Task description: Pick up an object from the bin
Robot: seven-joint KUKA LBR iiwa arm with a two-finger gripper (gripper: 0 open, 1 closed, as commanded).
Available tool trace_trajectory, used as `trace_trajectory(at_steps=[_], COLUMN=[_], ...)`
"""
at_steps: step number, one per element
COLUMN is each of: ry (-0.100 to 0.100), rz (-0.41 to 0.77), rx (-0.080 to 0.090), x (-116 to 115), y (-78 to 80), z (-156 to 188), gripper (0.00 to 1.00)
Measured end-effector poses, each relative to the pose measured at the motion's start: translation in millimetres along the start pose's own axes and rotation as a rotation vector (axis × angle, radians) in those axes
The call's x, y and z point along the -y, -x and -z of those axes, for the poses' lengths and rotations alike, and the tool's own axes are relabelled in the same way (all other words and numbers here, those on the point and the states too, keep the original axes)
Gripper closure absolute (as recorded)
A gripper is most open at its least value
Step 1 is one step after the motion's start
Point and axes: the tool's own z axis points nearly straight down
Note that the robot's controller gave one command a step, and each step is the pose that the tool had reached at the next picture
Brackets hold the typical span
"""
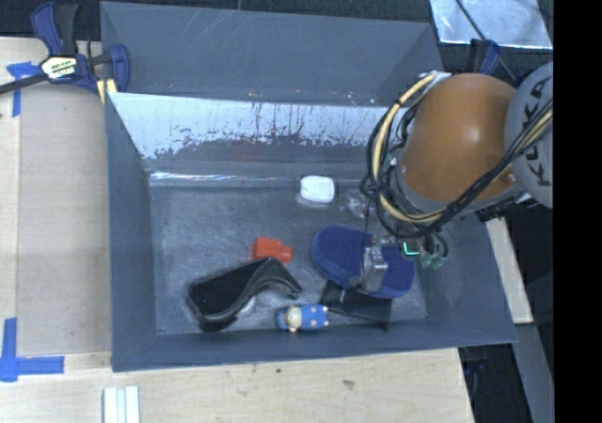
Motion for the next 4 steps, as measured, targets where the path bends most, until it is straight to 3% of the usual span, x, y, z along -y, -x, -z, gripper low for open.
trace_trajectory(at_steps=[1, 2, 3, 4], ry=[0.001, 0.000, 0.001, 0.002], rz=[-0.107, -0.270, -0.335, -0.479], rx=[-0.001, 0.009, 0.003, 0.010], x=[22.6, 48.0, 33.8, 30.0], y=[59.6, 46.1, 33.5, 20.9], z=[-115.7, -81.9, -82.9, -112.3], gripper=[0.00, 0.00, 0.00, 0.00])
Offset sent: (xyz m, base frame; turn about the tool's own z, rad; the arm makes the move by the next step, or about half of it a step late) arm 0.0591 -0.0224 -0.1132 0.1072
